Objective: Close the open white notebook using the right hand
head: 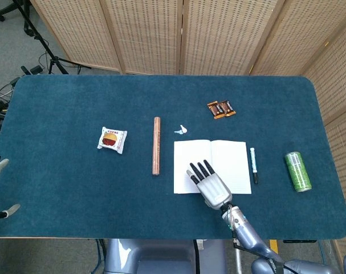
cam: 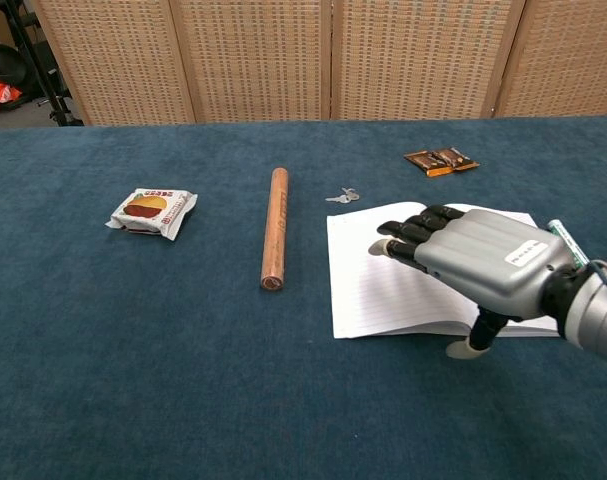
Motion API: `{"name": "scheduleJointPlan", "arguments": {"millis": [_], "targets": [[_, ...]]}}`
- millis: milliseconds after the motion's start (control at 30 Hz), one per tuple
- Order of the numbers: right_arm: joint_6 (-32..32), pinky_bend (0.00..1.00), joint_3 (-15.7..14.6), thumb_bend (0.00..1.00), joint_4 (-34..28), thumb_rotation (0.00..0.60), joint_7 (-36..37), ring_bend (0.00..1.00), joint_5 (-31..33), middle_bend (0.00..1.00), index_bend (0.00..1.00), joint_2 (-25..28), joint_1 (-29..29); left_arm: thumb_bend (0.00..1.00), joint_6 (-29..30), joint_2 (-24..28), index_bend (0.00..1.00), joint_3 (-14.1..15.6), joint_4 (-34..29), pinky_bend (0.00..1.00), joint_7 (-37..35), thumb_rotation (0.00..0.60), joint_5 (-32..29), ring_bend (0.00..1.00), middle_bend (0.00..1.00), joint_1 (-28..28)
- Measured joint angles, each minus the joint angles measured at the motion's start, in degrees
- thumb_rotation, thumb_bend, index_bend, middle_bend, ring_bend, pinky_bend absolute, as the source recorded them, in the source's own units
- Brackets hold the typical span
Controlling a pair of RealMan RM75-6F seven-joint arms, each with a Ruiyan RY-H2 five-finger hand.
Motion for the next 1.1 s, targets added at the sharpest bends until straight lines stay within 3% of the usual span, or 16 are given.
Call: {"name": "scheduleJointPlan", "arguments": {"millis": [433,900,1000,1100], "targets": [[3.42,0.0,1.26,0.0,2.7,0.6,-7.86,0.0,8.22,0.0,0.0,-5.85,4.15,0.0,0.29,1.07,0.0,-0.09,0.83,0.0,-3.72,0.6,0.14,0.0,0.0,0.25],[6.14,0.0,-0.1,0.0,5.41,0.6,-13.08,0.0,13.71,0.0,0.0,-8.69,6.87,0.0,0.48,1.37,0.0,-0.12,1.15,0.0,-4.91,0.6,0.3,0.0,0.0,0.36],[6.64,0.0,-0.27,0.08,6.47,0.6,-12.94,0.0,13.1,0.0,0.05,-8.99,7.38,0.0,0.42,1.41,0.0,-0.13,1.19,0.0,-5.09,0.6,0.3,0.0,0.0,0.34],[7.31,0.01,-0.6,0.24,8.18,0.6,-12.26,0.0,11.66,0.05,0.12,-9.44,7.78,0.0,0.38,1.47,0.0,-0.15,1.21,0.0,-5.24,0.6,0.24,0.0,0.0,0.32]]}}
